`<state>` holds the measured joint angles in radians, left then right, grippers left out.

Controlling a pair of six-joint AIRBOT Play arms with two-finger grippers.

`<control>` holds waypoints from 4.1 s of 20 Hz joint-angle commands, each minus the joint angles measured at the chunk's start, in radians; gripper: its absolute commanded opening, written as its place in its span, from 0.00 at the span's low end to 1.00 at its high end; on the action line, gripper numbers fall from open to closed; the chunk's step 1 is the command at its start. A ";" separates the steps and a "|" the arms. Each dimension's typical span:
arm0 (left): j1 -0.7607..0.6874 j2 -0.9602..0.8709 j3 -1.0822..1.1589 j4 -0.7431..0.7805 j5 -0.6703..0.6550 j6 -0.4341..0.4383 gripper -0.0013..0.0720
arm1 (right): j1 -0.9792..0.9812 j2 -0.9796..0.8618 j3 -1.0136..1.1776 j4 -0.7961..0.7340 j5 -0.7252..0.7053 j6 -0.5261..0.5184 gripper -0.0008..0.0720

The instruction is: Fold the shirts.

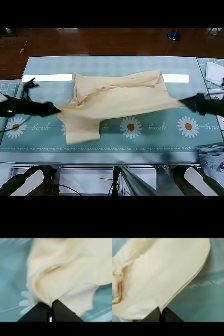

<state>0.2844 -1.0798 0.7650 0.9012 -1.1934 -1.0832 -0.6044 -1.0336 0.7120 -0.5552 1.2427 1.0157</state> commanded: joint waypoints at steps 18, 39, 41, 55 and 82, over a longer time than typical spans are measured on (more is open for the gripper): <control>0.054 0.710 1.018 0.196 -0.085 -0.153 0.05 | 0.029 0.418 1.340 -0.523 0.213 0.468 0.03; -0.192 0.063 0.237 -0.116 0.344 -0.020 0.05 | 0.154 -0.023 0.570 -0.449 -0.045 0.308 0.03; -0.262 -0.024 0.243 -0.116 0.468 0.031 0.05 | 0.248 -0.124 0.570 -0.473 -0.122 0.246 0.03; -0.377 -0.359 0.246 -0.116 1.084 0.126 0.06 | 0.354 -0.492 0.570 -0.494 -0.776 0.222 0.03; -0.135 -0.502 0.316 -0.109 0.386 0.119 0.06 | 0.345 -0.597 0.570 -0.524 -0.315 0.194 0.03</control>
<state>0.1360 -1.5597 1.0801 0.7975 -0.6861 -0.9684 -0.2649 -1.6196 1.2819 -1.0763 0.8520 1.2057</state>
